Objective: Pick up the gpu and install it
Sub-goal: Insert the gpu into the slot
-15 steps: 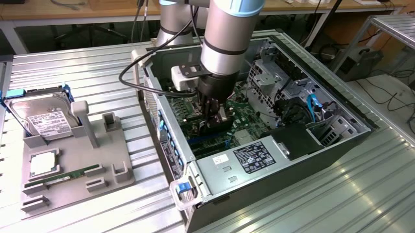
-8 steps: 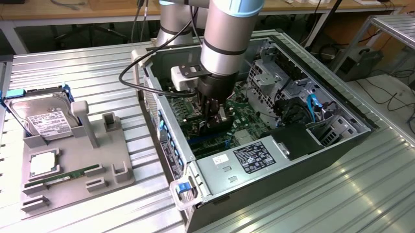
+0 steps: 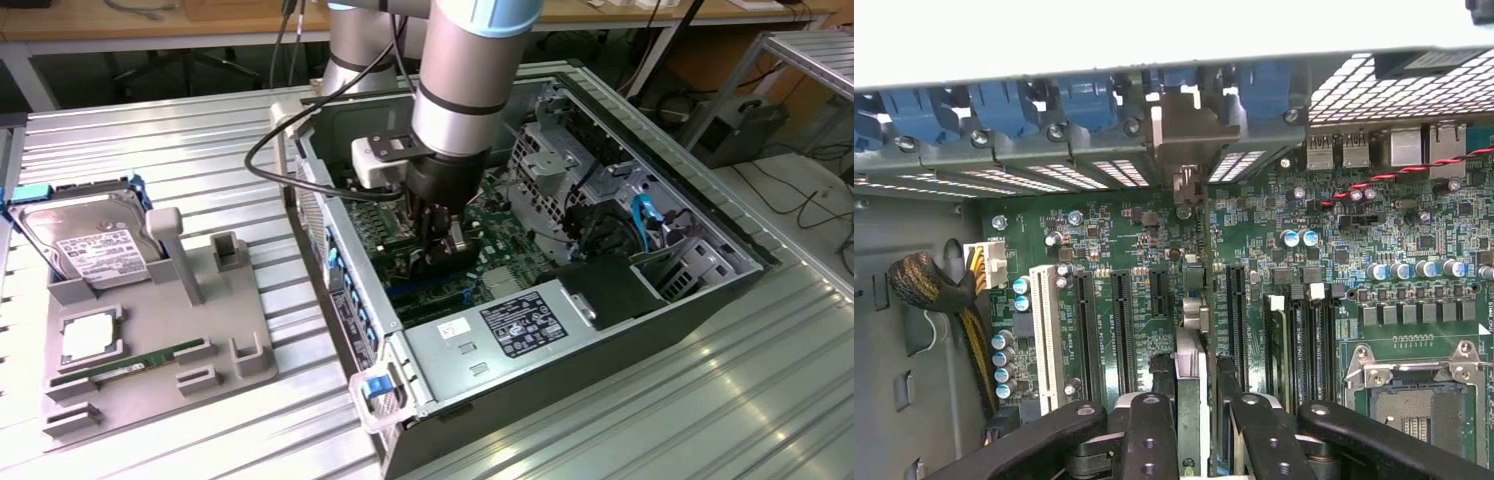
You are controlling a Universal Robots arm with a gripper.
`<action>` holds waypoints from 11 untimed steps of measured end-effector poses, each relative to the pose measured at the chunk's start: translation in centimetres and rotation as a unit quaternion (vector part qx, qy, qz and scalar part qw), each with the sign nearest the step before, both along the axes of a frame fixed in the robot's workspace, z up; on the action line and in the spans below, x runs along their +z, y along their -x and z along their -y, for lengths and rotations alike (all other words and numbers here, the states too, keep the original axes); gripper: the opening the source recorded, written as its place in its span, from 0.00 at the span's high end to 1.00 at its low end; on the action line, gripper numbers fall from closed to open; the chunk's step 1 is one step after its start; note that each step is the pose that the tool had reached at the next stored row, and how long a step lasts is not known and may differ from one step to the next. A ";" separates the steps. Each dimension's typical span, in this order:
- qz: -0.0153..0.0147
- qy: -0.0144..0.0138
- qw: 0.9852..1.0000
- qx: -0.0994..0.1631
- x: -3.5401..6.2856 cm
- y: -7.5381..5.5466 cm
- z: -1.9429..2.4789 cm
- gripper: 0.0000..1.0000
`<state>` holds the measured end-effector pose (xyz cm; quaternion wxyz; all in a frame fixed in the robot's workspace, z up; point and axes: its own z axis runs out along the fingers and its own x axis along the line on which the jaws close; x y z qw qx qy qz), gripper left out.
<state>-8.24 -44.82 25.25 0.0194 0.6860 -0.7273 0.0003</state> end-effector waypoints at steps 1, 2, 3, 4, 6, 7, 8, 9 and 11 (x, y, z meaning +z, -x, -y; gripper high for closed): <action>0.000 0.000 1.000 0.000 0.00 0.0 -0.04 0.74; 0.000 0.000 1.000 0.000 0.01 0.0 -0.09 0.74; 0.000 0.000 1.000 0.000 0.00 0.0 -0.13 0.74; 0.000 0.000 1.000 0.000 0.00 0.0 -0.18 0.74; 0.000 -0.001 1.000 0.000 0.00 0.0 -0.26 0.74; 0.000 -0.001 1.000 0.000 -0.02 0.0 -0.28 0.74; 0.000 -0.001 1.000 0.000 -0.01 0.0 -0.29 0.74; 0.000 -0.001 1.000 0.000 -0.01 0.0 -0.29 0.74; 0.000 0.000 1.000 0.000 -0.01 0.0 -0.32 0.74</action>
